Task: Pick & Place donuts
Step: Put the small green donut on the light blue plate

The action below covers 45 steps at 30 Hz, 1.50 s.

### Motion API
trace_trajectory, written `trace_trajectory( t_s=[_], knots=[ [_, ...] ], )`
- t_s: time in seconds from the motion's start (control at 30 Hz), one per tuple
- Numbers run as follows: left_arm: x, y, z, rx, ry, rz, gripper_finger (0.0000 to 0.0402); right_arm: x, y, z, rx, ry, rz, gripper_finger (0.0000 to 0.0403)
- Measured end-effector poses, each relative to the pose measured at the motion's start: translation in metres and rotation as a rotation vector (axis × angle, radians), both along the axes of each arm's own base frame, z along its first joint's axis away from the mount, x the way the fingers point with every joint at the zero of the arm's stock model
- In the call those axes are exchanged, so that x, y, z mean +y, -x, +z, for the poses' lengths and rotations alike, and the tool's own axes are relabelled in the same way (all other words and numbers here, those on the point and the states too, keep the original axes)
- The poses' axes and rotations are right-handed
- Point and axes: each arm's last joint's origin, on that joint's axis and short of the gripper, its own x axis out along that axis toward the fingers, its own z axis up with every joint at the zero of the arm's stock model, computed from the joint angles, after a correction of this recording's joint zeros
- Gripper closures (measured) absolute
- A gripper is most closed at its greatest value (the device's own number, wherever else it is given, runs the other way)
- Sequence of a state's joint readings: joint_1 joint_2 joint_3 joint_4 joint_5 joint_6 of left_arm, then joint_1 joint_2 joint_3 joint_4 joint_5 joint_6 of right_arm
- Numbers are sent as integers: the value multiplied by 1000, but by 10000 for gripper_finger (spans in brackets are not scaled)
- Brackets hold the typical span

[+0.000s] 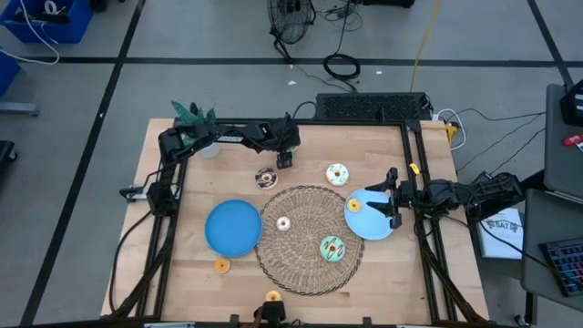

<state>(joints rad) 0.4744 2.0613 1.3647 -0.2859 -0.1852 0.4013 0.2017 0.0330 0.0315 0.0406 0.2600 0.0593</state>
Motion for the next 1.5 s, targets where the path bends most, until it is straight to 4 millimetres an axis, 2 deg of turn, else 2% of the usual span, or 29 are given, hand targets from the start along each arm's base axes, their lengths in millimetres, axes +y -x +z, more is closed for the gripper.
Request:
trace_trajectory(
  t_s=[0.47, 0.7, 1.0, 1.5],
  knots=[
    [17, 9, 0, -94, 139, 61, 128, 0, 0, 0, 0, 0, 0, 197],
    [17, 6, 2, -134, 149, 49, 128, 0, 0, 0, 0, 0, 0, 197],
    [18, 5, -15, -98, 158, 70, 128, 0, 0, 0, 0, 0, 0, 197],
    [19, 2, -14, -122, 142, 73, 128, 0, 0, 0, 0, 0, 0, 197]
  ],
)
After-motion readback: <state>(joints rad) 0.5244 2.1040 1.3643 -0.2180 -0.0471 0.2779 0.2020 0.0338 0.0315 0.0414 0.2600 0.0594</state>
